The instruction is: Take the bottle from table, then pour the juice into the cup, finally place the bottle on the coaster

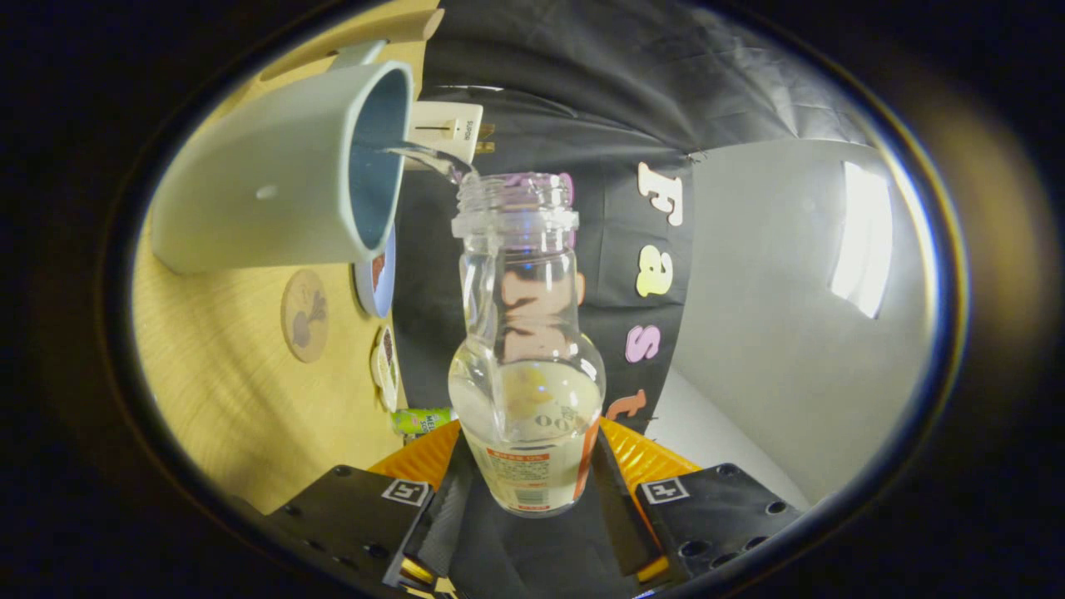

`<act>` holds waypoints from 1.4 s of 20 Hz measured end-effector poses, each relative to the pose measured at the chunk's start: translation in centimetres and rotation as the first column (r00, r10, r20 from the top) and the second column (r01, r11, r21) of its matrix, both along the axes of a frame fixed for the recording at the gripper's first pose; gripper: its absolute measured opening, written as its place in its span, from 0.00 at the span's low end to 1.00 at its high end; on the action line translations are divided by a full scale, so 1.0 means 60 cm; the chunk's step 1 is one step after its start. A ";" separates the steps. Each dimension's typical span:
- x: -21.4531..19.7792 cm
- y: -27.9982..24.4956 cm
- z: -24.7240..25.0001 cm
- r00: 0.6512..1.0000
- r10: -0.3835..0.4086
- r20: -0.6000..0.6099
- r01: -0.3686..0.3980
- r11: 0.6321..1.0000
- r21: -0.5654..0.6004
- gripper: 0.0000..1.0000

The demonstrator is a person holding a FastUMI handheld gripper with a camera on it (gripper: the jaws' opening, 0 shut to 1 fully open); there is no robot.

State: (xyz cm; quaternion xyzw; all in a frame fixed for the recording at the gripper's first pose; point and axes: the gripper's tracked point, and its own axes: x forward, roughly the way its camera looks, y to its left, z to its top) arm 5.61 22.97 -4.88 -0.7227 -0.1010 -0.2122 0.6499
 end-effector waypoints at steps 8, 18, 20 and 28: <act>-0.004 -0.003 0.004 1.000 -0.001 0.013 0.001 1.000 -0.029 0.76; -0.009 0.006 0.016 0.999 0.008 0.041 -0.006 0.999 -0.052 0.76; -0.008 0.010 0.016 0.999 0.010 0.042 -0.007 0.998 -0.068 0.76; -0.006 0.010 0.010 0.999 -0.003 0.032 0.007 0.992 -0.126 0.77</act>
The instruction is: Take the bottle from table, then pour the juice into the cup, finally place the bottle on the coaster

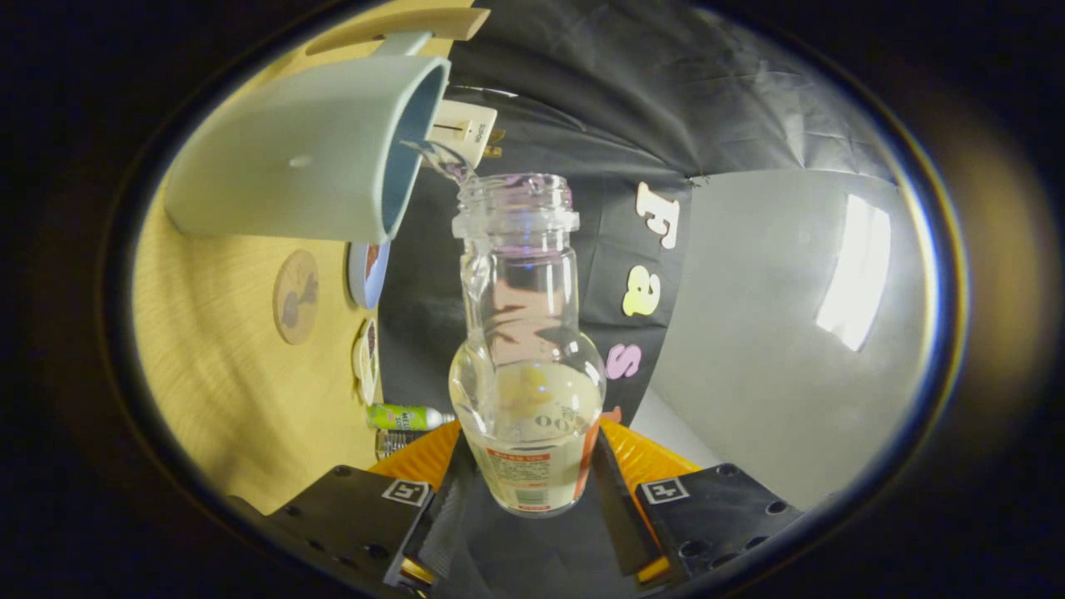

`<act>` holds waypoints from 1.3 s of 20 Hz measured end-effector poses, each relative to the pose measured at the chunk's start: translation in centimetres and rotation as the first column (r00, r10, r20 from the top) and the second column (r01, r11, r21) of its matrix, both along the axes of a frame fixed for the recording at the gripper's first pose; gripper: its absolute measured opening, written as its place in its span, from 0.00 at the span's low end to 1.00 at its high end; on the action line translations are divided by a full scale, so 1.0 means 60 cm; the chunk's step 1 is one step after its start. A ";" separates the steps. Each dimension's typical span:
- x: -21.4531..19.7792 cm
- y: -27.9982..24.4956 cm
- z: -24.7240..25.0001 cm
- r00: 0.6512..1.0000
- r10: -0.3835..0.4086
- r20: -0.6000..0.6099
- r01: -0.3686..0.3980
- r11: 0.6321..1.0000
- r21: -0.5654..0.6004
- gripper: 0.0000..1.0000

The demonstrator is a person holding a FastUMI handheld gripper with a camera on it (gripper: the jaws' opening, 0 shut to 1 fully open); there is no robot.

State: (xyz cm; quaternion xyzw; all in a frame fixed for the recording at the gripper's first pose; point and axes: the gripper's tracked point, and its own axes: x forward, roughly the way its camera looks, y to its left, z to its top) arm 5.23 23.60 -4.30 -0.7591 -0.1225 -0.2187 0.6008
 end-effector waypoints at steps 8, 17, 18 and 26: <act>-0.005 0.018 0.009 0.999 0.012 0.032 -0.009 0.997 -0.079 0.76; -0.003 0.037 0.009 0.998 0.032 0.054 -0.026 0.992 -0.121 0.76; -0.002 0.034 0.012 0.998 0.032 0.057 -0.025 0.993 -0.119 0.76; 0.002 0.035 0.014 0.999 0.021 0.043 -0.015 0.992 -0.127 0.76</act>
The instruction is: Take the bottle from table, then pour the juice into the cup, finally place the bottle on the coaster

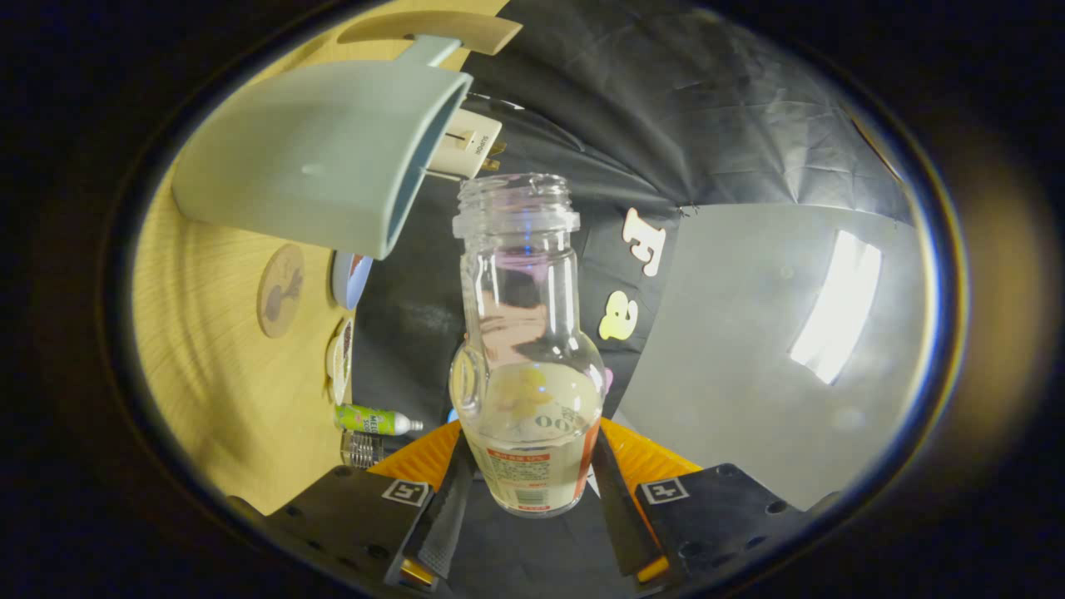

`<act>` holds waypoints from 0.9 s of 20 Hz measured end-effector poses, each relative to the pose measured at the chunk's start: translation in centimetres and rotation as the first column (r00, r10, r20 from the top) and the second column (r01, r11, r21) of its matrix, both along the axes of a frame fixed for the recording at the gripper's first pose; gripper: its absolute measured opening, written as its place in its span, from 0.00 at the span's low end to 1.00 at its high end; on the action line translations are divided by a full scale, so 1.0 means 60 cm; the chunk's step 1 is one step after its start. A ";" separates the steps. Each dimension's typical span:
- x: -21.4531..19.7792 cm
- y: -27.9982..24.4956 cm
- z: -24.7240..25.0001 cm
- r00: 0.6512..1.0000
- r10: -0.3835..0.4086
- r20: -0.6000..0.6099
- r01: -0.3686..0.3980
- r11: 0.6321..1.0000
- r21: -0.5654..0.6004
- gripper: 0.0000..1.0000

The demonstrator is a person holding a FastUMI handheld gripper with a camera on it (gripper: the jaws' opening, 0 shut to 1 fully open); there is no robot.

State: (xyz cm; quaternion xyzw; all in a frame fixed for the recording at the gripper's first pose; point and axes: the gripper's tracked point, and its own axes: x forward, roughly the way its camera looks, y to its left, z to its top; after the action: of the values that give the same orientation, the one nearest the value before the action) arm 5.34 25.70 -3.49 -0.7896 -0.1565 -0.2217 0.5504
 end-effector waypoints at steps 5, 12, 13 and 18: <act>0.018 -0.018 -0.031 0.992 0.040 -0.120 -0.012 0.973 0.230 0.76; 0.041 -0.062 -0.097 0.959 0.216 -0.185 -0.014 0.685 0.729 0.77; 0.042 -0.063 -0.086 0.953 0.245 -0.177 -0.014 0.623 0.782 0.77; 0.078 -0.047 -0.072 0.913 0.402 -0.068 -0.022 0.215 0.976 0.77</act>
State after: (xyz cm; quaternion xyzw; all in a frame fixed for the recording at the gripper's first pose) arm 10.03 22.88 -7.80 -0.2794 -0.0078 -0.0656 0.9579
